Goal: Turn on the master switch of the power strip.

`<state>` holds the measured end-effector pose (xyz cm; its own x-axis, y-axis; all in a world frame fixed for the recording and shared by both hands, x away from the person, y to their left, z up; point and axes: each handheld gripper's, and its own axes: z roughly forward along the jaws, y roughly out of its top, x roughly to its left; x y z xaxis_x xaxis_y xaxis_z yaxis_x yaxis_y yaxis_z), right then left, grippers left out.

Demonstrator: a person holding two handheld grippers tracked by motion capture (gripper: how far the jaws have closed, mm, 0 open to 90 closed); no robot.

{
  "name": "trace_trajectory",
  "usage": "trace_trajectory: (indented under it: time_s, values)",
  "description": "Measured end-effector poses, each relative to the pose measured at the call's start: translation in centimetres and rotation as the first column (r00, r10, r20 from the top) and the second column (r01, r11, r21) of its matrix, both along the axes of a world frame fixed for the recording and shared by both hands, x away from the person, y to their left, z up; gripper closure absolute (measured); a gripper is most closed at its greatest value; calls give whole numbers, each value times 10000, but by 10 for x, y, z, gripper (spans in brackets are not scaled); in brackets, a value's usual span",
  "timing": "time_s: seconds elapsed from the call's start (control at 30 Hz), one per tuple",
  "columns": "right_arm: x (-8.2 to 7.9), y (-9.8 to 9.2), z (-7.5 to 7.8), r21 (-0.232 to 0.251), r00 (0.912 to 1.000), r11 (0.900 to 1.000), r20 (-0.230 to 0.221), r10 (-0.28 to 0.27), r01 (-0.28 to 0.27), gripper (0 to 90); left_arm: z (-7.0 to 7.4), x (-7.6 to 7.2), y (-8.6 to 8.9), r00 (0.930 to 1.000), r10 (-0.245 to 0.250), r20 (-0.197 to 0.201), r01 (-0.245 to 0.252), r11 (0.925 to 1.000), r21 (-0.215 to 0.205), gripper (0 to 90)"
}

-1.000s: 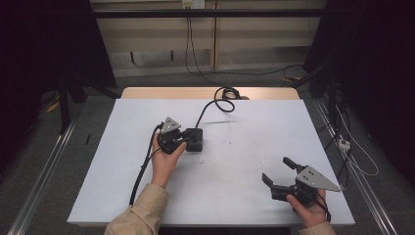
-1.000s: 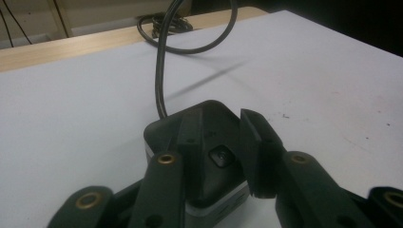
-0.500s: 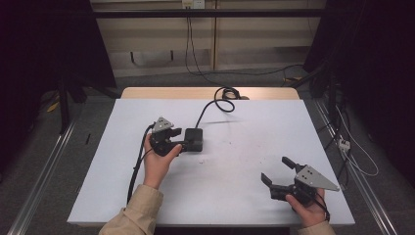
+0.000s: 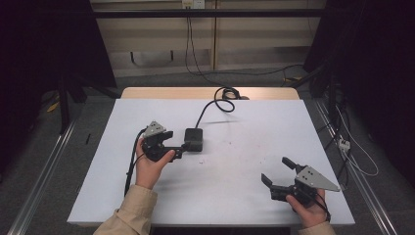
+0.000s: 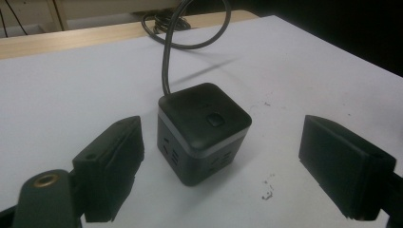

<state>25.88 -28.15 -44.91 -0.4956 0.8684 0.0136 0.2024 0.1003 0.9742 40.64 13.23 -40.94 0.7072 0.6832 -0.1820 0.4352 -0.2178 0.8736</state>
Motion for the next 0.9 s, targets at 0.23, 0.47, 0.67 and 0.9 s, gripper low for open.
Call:
trace_trajectory:
  time_s: [0.23, 0.47, 0.67, 0.9]
  values:
    - [-1, -1, 1, 10, 10000, 10000, 28, -33, 33, 61, -2, -9, 12, 9999, -12, 135, 13, 10000, -21, 114]
    - [-1, -2, 1, -4, 10000, 10000, 0, -53, 53, 60, -4, -18, 22, 9998, -76, 156, 79, 9998, -208, 90]
    - [-1, -1, 0, -7, 10000, 10000, 1, -11, 11, 61, -5, -22, 29, 9998, -135, 177, 140, 9995, -277, 82]
    - [-1, -1, 0, 2, 10000, 10000, -18, -29, 29, 61, -6, -26, 35, 9995, -268, 158, 272, 9993, -246, 78]
